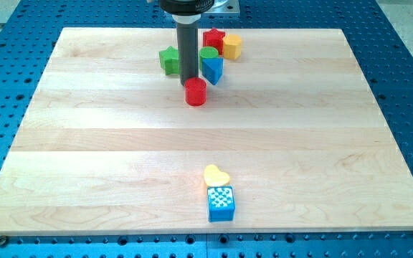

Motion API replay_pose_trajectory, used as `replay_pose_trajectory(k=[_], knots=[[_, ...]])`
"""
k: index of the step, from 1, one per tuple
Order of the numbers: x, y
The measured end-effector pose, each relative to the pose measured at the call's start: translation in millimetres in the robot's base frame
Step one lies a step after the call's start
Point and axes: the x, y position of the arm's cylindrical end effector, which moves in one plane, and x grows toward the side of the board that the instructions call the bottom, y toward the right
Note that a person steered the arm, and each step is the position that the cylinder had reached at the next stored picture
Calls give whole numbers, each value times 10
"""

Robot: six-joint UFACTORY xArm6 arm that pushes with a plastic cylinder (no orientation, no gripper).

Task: Place the green star at the top left of the board

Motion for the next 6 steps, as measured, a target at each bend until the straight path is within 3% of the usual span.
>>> replay_pose_trajectory(k=[2, 6], knots=[[-223, 9], [-222, -1472]])
